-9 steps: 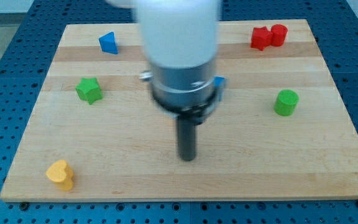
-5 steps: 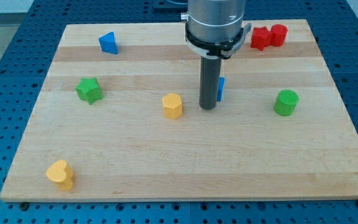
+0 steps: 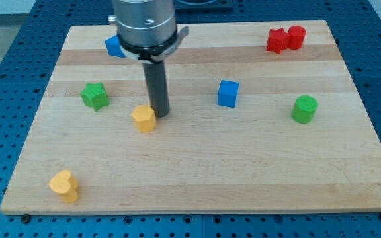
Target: Slide the yellow hexagon towards the yellow heart
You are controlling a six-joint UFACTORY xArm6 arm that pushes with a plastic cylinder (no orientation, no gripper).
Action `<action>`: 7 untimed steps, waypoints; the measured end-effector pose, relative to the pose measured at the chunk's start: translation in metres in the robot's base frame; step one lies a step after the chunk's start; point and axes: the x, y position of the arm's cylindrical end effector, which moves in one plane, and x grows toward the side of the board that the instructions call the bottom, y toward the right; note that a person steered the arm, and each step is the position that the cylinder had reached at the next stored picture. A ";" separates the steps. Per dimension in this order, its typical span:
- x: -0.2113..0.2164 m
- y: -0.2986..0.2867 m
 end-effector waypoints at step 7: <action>0.083 -0.085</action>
